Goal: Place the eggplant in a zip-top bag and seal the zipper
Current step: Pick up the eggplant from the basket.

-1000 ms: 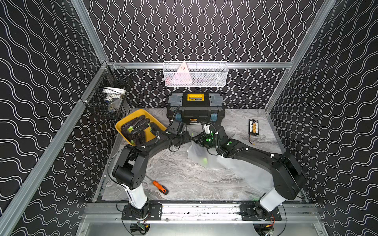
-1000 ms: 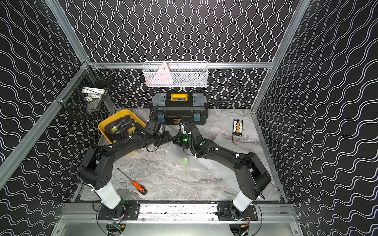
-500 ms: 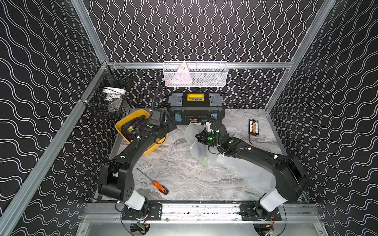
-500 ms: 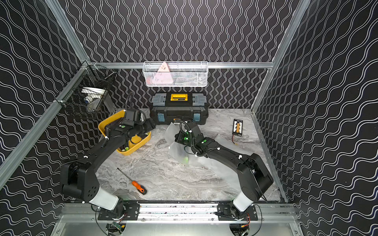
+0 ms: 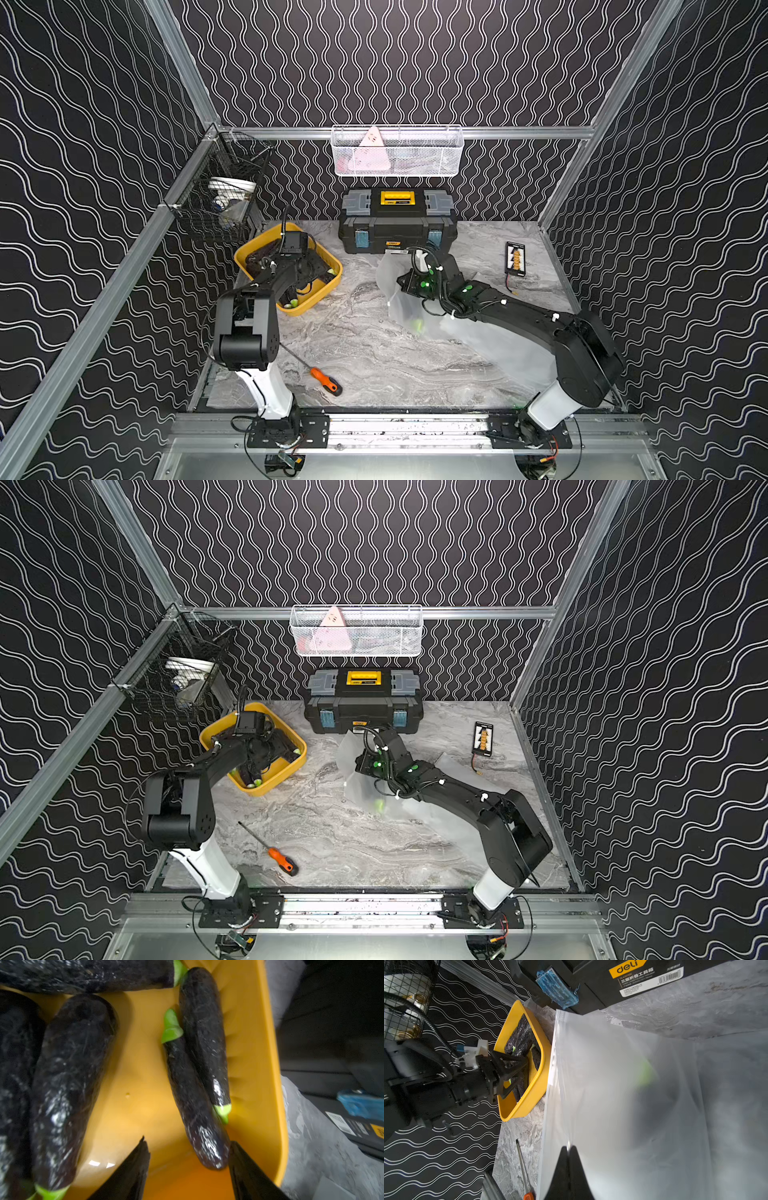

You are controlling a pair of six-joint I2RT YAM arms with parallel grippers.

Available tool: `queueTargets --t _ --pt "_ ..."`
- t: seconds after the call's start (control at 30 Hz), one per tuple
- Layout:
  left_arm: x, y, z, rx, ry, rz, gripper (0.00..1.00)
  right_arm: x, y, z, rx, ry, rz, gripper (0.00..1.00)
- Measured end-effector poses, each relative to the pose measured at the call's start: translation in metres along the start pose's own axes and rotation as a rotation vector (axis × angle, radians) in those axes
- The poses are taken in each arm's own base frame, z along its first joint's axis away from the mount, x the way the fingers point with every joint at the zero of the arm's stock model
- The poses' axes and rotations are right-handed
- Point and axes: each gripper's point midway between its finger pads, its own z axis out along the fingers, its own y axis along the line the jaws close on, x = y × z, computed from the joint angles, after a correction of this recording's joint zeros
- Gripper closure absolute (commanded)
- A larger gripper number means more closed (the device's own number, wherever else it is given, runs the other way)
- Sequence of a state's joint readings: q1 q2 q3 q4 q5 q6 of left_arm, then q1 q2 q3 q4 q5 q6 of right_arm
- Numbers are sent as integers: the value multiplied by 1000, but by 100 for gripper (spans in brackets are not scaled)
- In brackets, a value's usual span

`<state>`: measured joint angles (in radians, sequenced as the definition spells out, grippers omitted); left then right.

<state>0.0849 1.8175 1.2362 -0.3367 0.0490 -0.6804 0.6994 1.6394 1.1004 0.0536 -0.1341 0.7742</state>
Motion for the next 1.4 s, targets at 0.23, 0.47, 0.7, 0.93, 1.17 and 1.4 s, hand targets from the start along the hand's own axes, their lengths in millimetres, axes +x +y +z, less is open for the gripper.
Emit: queueTargets --t 0.23,0.47,0.7,0.93,1.17,1.4 --pt "4 3 29 2 37 -11 33 4 -3 3 6 14 2 100" --pt "5 4 48 16 37 -13 36 11 -9 11 13 42 9 100" --pt "-2 2 54 39 7 -18 51 13 -9 13 10 52 9 100" --pt "-13 -5 30 45 -20 -13 55 13 -9 12 12 53 9 100" --pt "-32 -23 -14 95 -94 -2 56 11 -7 12 9 47 6 100" --pt "-18 -64 -74 215 -152 59 56 3 0 11 4 33 3 100"
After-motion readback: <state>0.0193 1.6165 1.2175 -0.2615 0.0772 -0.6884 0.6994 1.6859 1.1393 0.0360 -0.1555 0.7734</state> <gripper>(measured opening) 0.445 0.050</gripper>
